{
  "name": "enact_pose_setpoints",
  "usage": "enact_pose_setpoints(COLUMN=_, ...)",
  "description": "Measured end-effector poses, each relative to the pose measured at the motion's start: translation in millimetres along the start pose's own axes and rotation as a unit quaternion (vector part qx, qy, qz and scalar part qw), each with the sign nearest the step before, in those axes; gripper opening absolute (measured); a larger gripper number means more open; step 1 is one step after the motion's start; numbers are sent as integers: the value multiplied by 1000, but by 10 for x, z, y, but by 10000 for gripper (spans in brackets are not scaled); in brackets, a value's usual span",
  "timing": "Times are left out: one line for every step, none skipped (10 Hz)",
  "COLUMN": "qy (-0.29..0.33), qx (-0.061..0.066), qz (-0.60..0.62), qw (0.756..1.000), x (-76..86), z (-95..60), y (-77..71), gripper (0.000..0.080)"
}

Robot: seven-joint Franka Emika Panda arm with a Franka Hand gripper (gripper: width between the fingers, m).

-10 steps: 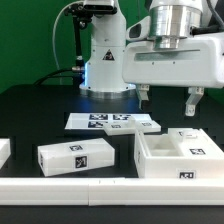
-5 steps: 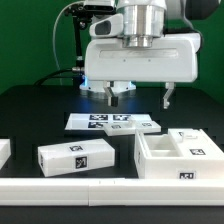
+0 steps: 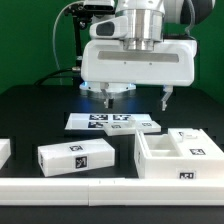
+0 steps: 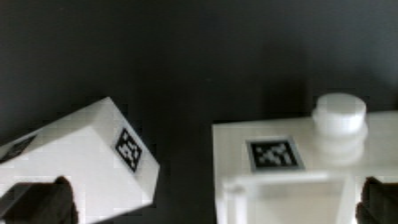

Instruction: Assemble cabinet

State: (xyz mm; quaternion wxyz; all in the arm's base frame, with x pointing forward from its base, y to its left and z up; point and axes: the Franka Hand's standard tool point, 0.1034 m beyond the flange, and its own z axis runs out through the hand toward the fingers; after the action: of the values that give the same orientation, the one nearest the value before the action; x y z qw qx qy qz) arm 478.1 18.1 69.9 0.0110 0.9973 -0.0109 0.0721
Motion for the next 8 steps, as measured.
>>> enact_pose_setpoints(qy=-35, qx=12, qz=-23, qw=999, x=-118, z=52, y=-15, gripper=797)
enact_pose_setpoints(qy=-56, qx=21, qz=-55, qw=997, x=-190, z=77, y=-29, gripper=797)
enact_pose_setpoints(qy=-58, qx=19, qz=-75, qw=995, x=-222, z=83, y=-75, gripper=797)
enact_pose_setpoints(qy=-55, qx=14, qz=-95, qw=994, x=-266, z=89, y=-165, gripper=797)
enact_pose_setpoints(qy=-55, qx=14, qz=-99, qw=993, x=-268, z=91, y=-153, gripper=797)
enact_pose_setpoints(qy=-56, qx=13, qz=-95, qw=994, x=-268, z=94, y=-140, gripper=797)
enact_pose_setpoints(qy=-59, qx=15, qz=-91, qw=994, x=-283, z=100, y=-126, gripper=797)
enact_pose_setpoints(qy=-118, qx=48, qz=-43, qw=991, x=-460, z=135, y=-58, gripper=797)
